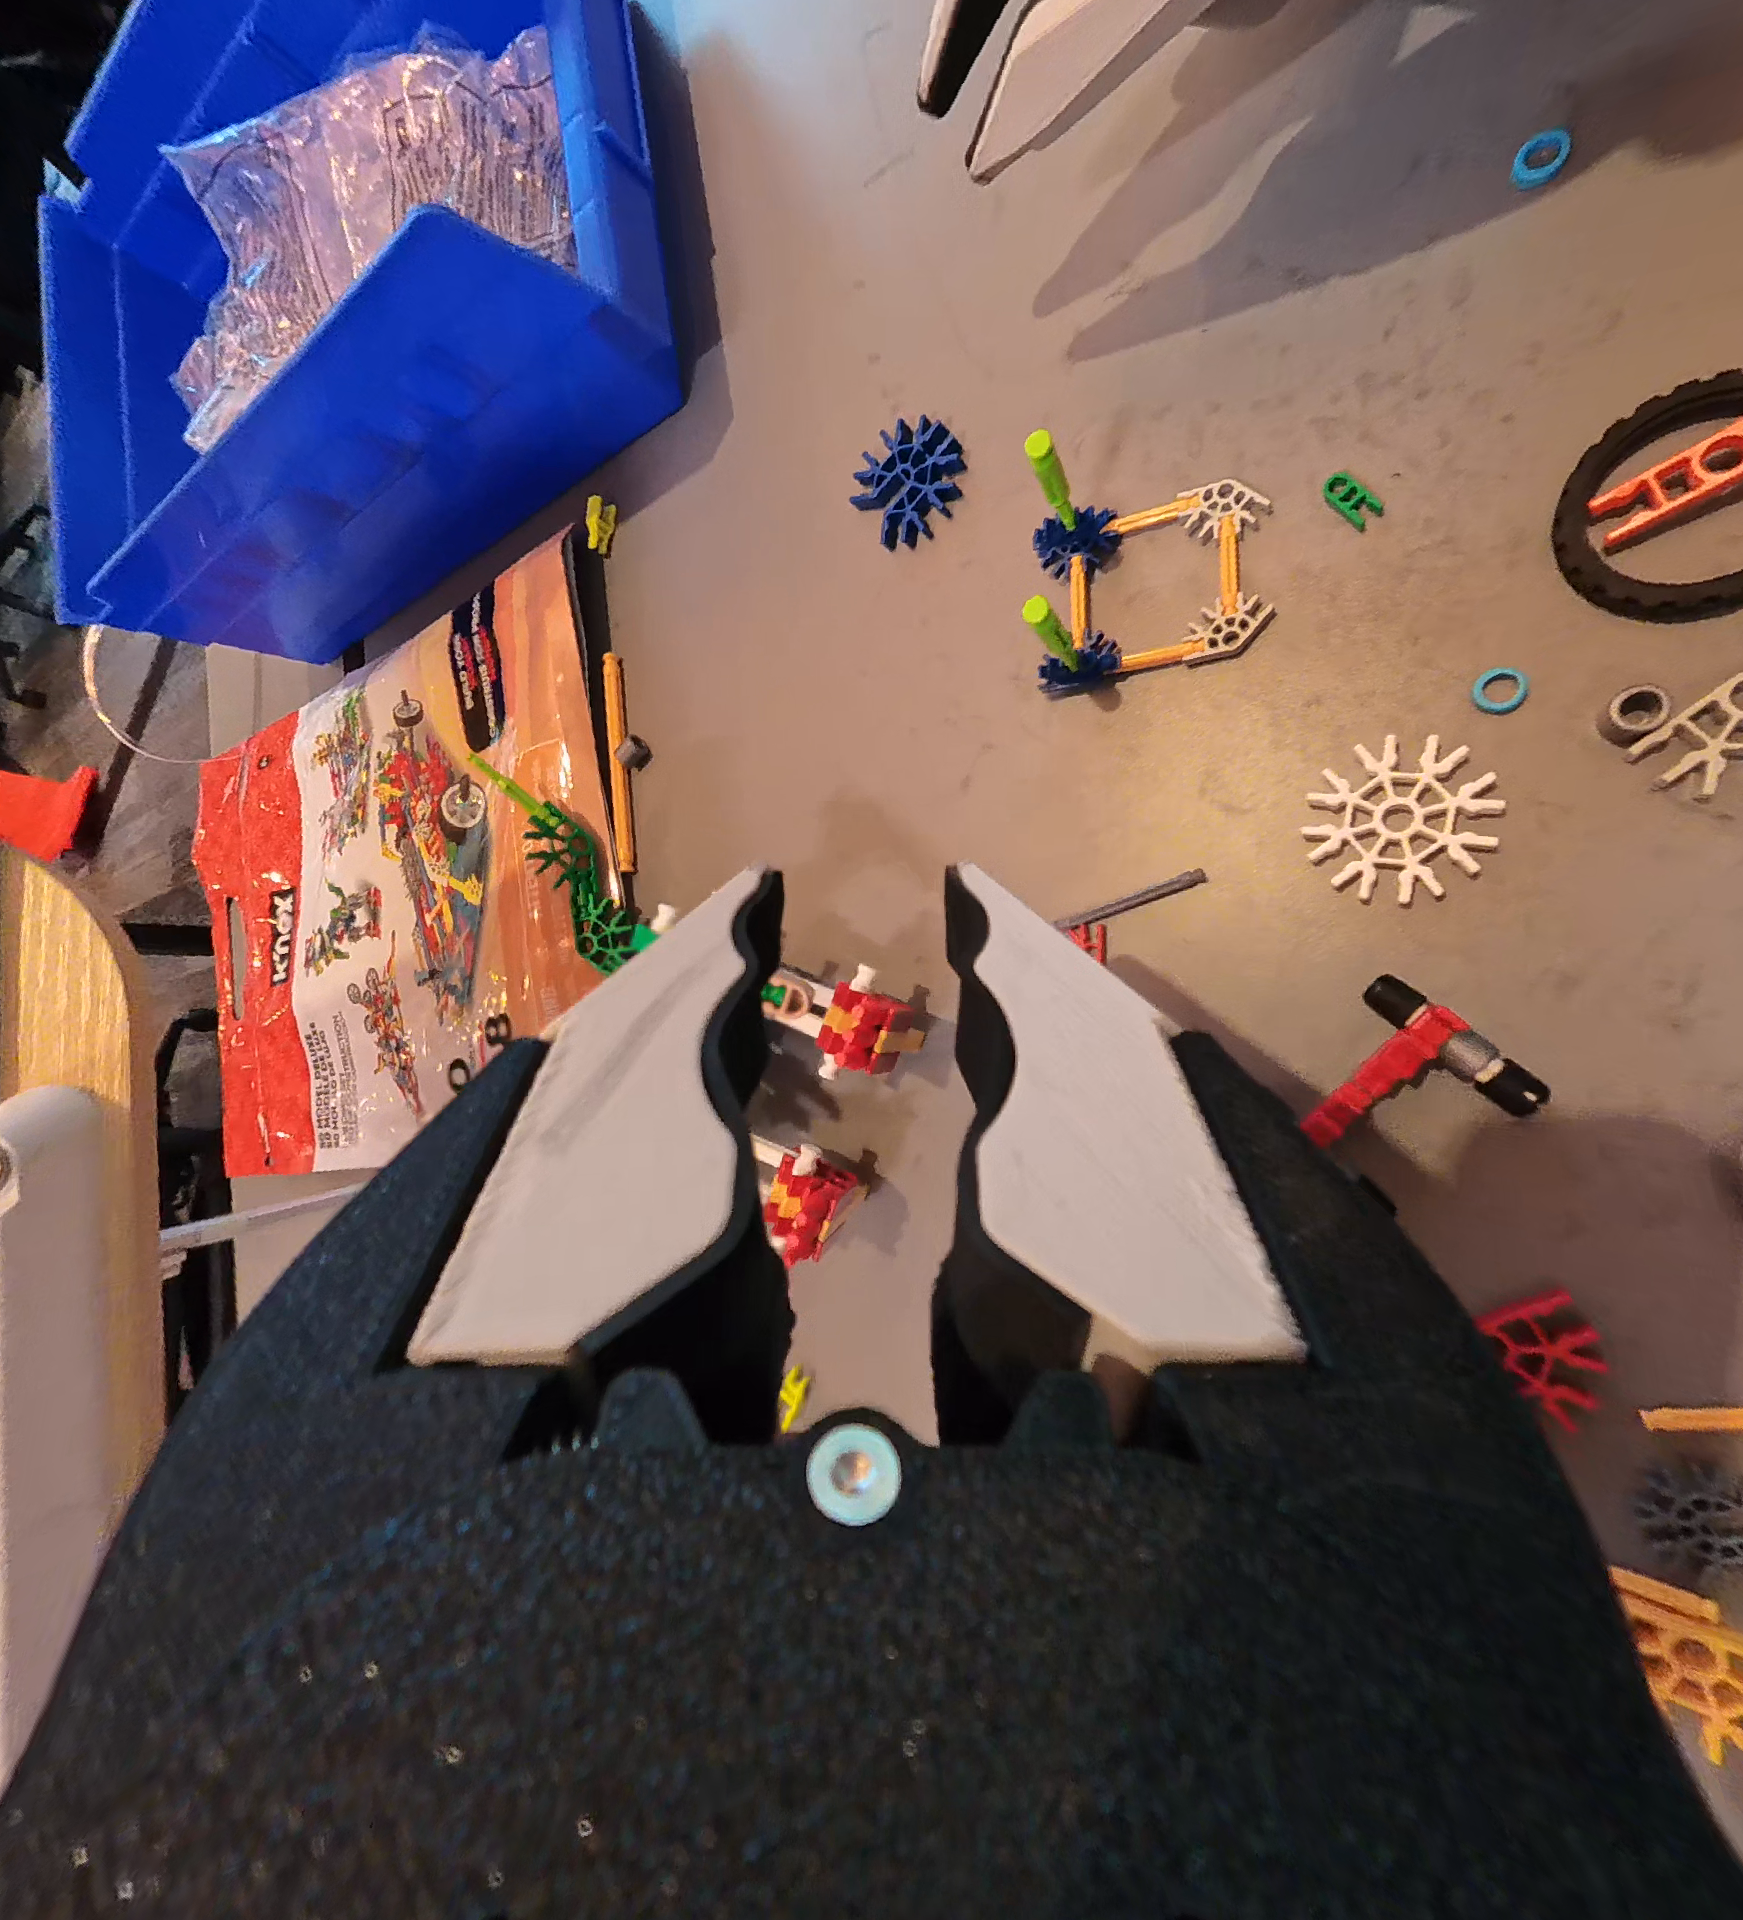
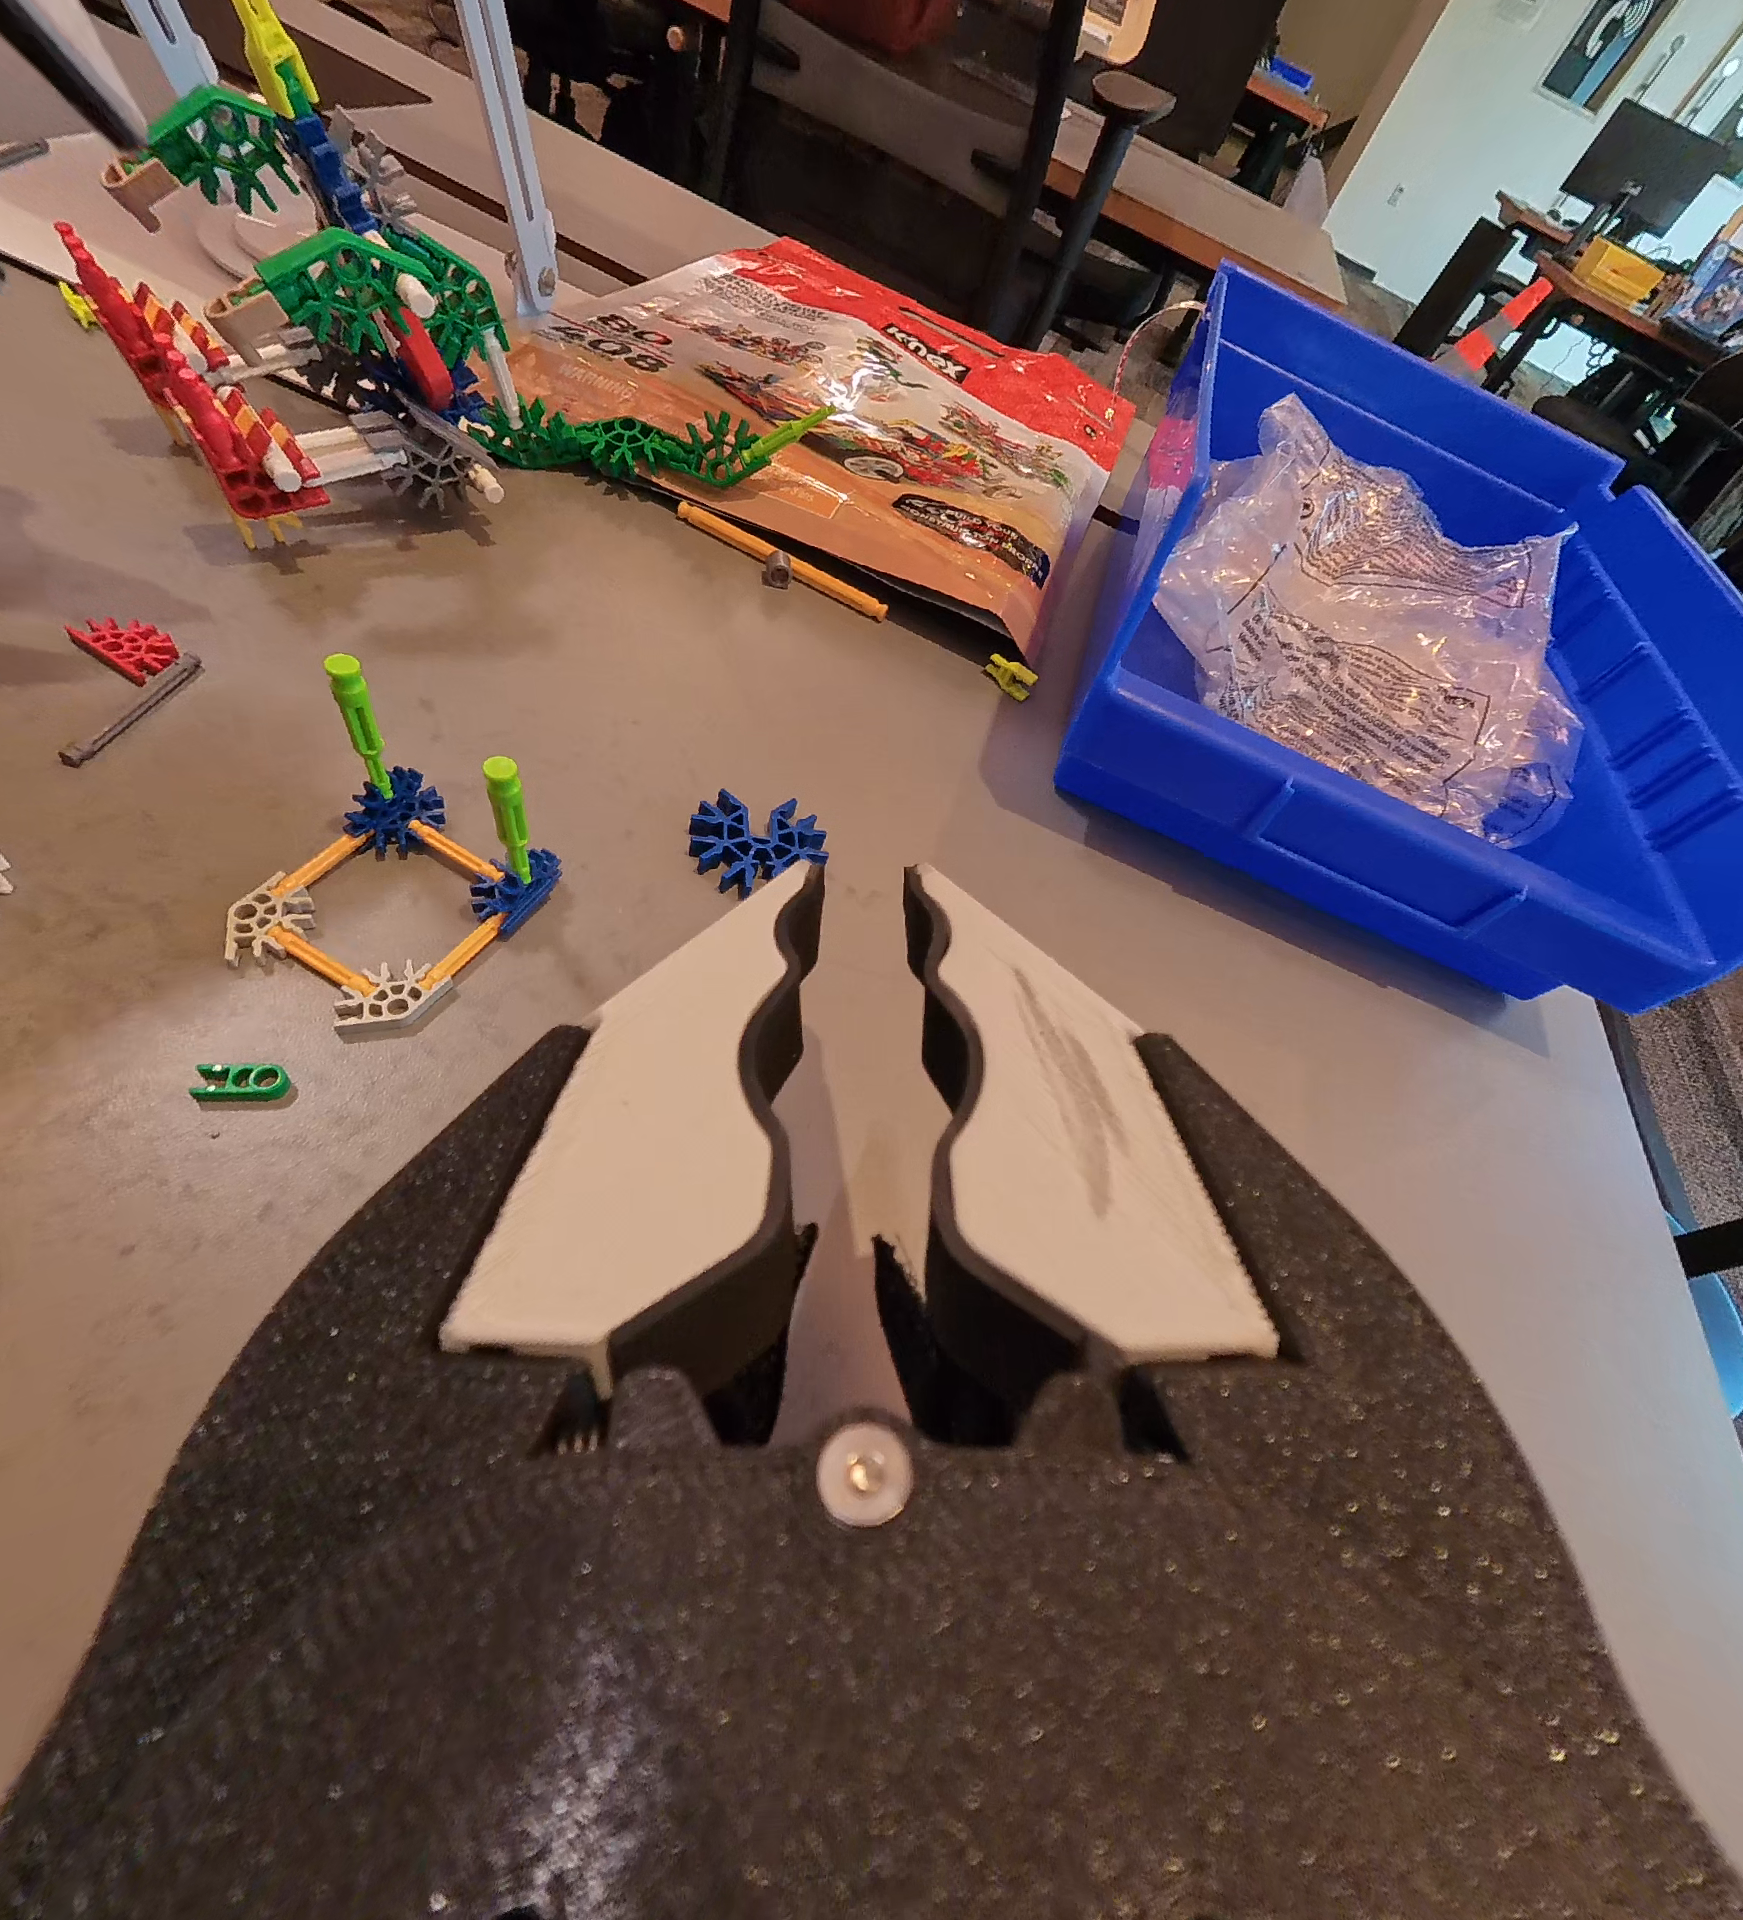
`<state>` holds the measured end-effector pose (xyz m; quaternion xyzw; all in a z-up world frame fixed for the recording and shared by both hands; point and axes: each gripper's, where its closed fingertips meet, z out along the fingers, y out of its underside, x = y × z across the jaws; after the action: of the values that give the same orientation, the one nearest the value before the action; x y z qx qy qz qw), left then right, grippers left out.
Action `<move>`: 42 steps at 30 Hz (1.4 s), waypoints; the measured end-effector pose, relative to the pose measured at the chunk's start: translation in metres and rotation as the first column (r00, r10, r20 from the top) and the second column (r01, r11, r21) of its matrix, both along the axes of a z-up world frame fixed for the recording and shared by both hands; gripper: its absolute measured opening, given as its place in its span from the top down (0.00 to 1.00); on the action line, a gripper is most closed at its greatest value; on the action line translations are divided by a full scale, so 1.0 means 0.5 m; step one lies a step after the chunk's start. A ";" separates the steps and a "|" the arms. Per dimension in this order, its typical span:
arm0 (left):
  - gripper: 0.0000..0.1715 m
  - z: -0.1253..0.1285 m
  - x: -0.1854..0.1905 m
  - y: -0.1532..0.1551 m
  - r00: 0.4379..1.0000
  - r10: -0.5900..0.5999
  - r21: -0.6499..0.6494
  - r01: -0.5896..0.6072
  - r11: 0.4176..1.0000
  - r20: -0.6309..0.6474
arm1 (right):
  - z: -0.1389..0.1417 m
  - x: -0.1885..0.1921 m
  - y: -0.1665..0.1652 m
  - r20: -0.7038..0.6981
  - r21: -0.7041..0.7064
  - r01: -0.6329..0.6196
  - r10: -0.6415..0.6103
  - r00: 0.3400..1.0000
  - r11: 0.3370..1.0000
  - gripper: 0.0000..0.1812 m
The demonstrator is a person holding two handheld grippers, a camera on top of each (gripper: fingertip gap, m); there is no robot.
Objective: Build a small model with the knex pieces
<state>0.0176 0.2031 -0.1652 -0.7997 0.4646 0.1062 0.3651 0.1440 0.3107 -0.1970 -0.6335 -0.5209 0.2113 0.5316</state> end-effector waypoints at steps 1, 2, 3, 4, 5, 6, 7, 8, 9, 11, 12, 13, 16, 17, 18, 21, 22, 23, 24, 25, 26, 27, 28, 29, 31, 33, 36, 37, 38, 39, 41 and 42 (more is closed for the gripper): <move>0.83 -0.008 0.000 -0.004 1.000 -0.001 -0.023 0.002 1.000 0.002 | 0.000 0.000 0.000 0.000 0.000 0.000 0.000 1.000 1.000 0.92; 0.83 -0.018 -0.002 -0.011 1.000 -0.006 -0.052 0.005 0.999 -0.005 | 0.000 0.000 0.000 0.000 0.000 0.000 0.000 1.000 1.000 0.92; 0.83 -0.028 -0.006 -0.015 1.000 -0.009 -0.069 0.008 0.998 -0.022 | 0.000 0.000 0.000 -0.002 -0.001 0.000 0.000 1.000 1.000 0.92; 0.84 -0.034 -0.012 -0.018 0.999 -0.007 -0.081 0.004 0.997 -0.037 | 0.001 0.000 0.000 -0.003 -0.001 0.000 0.000 1.000 1.000 0.92; 0.84 -0.035 -0.018 -0.020 0.999 -0.001 -0.091 -0.003 0.996 -0.040 | 0.001 0.001 0.000 -0.004 -0.002 0.000 0.000 1.000 1.000 0.92; 0.84 -0.032 -0.025 -0.023 0.999 0.007 -0.093 -0.010 0.996 -0.035 | 0.001 0.001 0.000 -0.005 -0.002 0.000 0.000 1.000 1.000 0.92; 0.84 -0.023 -0.032 -0.025 0.999 0.016 -0.086 -0.018 0.996 -0.029 | 0.001 0.001 0.000 -0.006 -0.003 0.000 0.000 1.000 1.000 0.92; 0.84 -0.011 -0.039 -0.028 0.999 0.027 -0.075 -0.029 0.997 -0.023 | 0.002 0.001 0.000 -0.006 -0.003 -0.001 0.001 1.000 1.000 0.92; 0.84 0.002 -0.048 -0.031 0.999 0.038 -0.059 -0.039 0.997 -0.019 | 0.002 0.001 0.000 -0.007 -0.004 -0.001 0.001 1.000 1.000 0.92; 0.84 0.030 -0.064 -0.039 0.998 0.058 -0.028 -0.059 0.998 -0.011 | 0.002 0.001 0.000 -0.008 -0.006 -0.001 0.001 1.000 1.000 0.92; 0.84 0.042 -0.072 -0.044 0.998 0.069 -0.016 -0.069 0.997 -0.010 | 0.002 0.001 0.000 -0.009 -0.005 -0.002 0.002 1.000 1.000 0.92; 0.84 0.052 -0.081 -0.050 0.997 0.081 -0.007 -0.081 0.997 -0.009 | 0.003 0.001 0.000 -0.010 -0.005 -0.003 0.002 1.000 1.000 0.92; 0.84 0.076 -0.101 -0.062 0.994 0.107 0.016 -0.107 0.994 -0.008 | 0.002 0.001 -0.001 -0.009 -0.005 -0.004 0.004 1.000 1.000 0.92; 0.84 0.081 -0.105 -0.065 0.994 0.112 0.021 -0.112 0.994 -0.009 | 0.002 0.001 -0.001 -0.009 -0.005 -0.004 0.004 1.000 1.000 0.92; 0.84 0.085 -0.108 -0.068 0.993 0.115 0.025 -0.115 0.993 -0.011 | 0.002 0.001 -0.001 -0.008 -0.005 -0.004 0.004 1.000 1.000 0.92; 0.84 0.090 -0.114 -0.071 0.992 0.123 0.031 -0.122 0.992 -0.014 | 0.002 0.001 -0.001 -0.008 -0.005 -0.004 0.004 1.000 1.000 0.92; 0.84 0.091 -0.115 -0.072 0.992 0.124 0.030 -0.124 0.992 -0.015 | 0.002 0.001 0.000 -0.008 -0.005 -0.004 0.004 1.000 1.000 0.92; 0.84 0.091 -0.115 -0.073 0.992 0.125 0.029 -0.124 0.992 -0.016 | 0.002 0.001 0.000 -0.008 -0.005 -0.004 0.004 1.000 1.000 0.92; 0.84 0.090 -0.115 -0.074 0.992 0.124 0.027 -0.124 0.992 -0.018 | 0.002 0.001 0.000 -0.008 -0.005 -0.004 0.004 1.000 1.000 0.92; 0.84 0.090 -0.114 -0.075 0.992 0.123 0.026 -0.123 0.992 -0.020 | 0.002 0.001 0.000 -0.008 -0.005 -0.003 0.003 1.000 1.000 0.92; 0.84 0.090 -0.112 -0.076 0.992 0.122 0.024 -0.121 0.992 -0.022 | 0.002 0.001 0.000 -0.007 -0.005 -0.003 0.003 1.000 1.000 0.92; 0.84 0.089 -0.111 -0.077 0.993 0.119 0.023 -0.119 0.993 -0.025 | 0.002 0.001 0.000 -0.007 -0.005 -0.004 0.004 1.000 1.000 0.92; 0.84 0.089 -0.109 -0.078 0.993 0.117 0.022 -0.116 0.993 -0.027 | 0.002 0.001 0.000 -0.006 -0.005 -0.004 0.004 1.000 1.000 0.92; 0.84 0.089 -0.106 -0.078 0.993 0.114 0.020 -0.114 0.993 -0.029 | 0.002 0.001 0.000 -0.006 -0.005 -0.004 0.004 1.000 1.000 0.92; 0.84 0.088 -0.101 -0.079 0.993 0.108 0.017 -0.108 0.994 -0.036 | 0.002 0.001 0.000 -0.007 -0.006 -0.003 0.003 1.000 1.000 0.92; 0.84 0.088 -0.096 -0.079 0.994 0.103 0.017 -0.103 0.995 -0.042 | 0.002 0.001 0.000 -0.008 -0.007 -0.003 0.003 1.000 1.000 0.92; 0.84 0.087 -0.089 -0.080 0.994 0.096 0.016 -0.095 0.995 -0.050 | 0.002 0.001 0.000 -0.010 -0.008 -0.004 0.004 1.000 1.000 0.92; 0.84 0.087 -0.086 -0.080 0.994 0.094 0.015 -0.093 0.996 -0.052 | 0.003 0.001 0.000 -0.011 -0.008 -0.005 0.004 1.000 1.000 0.92; 0.84 0.086 -0.084 -0.081 0.994 0.092 0.014 -0.091 0.996 -0.053 | 0.003 0.001 0.000 -0.012 -0.008 -0.005 0.005 1.000 1.000 0.92; 0.84 0.086 -0.083 -0.081 0.994 0.090 0.013 -0.089 0.996 -0.055 | 0.003 0.001 0.000 -0.012 -0.009 -0.005 0.005 1.000 1.000 0.92; 0.84 0.085 -0.081 -0.081 0.994 0.088 0.013 -0.087 0.996 -0.060 | 0.003 0.002 0.000 -0.012 -0.008 -0.005 0.005 1.000 1.000 0.92; 0.84 0.085 -0.081 -0.081 0.994 0.088 0.014 -0.088 0.996 -0.062 | 0.003 0.002 0.000 -0.012 -0.009 -0.005 0.005 1.000 1.000 0.92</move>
<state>-0.0231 0.1628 -0.1225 -0.8137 0.4396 0.1498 0.3496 0.1447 0.3106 -0.1956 -0.6331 -0.5185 0.2189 0.5315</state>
